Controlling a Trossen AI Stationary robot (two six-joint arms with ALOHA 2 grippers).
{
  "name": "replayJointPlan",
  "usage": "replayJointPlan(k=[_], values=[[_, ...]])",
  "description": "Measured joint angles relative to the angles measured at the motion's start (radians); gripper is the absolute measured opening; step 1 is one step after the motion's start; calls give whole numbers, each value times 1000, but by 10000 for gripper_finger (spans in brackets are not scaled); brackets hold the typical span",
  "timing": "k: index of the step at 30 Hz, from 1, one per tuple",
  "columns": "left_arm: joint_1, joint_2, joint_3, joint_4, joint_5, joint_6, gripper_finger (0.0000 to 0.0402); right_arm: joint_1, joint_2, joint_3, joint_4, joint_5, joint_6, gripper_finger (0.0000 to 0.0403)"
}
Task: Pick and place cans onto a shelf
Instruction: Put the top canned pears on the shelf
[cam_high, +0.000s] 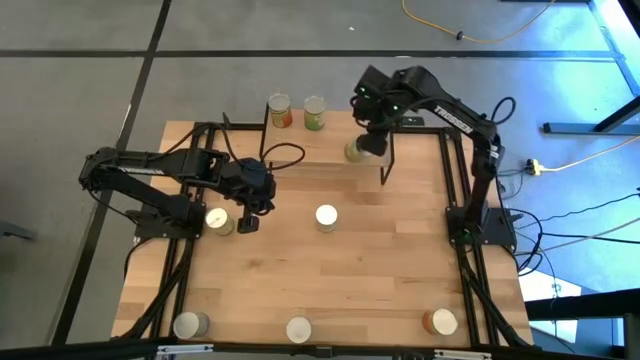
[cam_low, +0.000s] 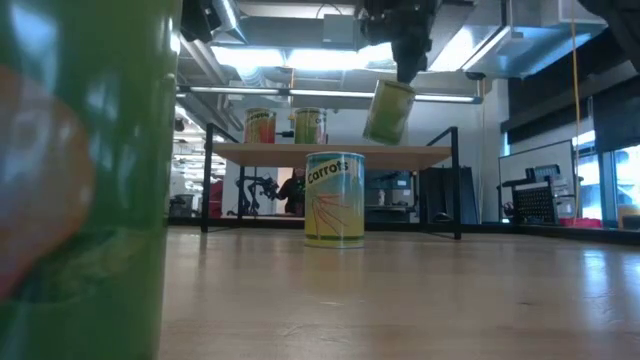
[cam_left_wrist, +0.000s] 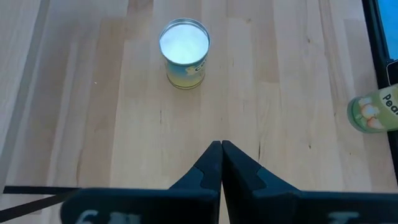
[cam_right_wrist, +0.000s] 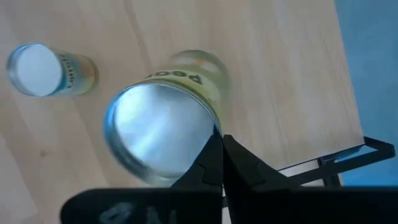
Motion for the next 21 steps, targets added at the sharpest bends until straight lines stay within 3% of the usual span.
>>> replayJointPlan(k=[21], values=[[0, 0, 0, 0, 0, 21, 0, -20, 16, 0, 53, 8, -52, 11]])
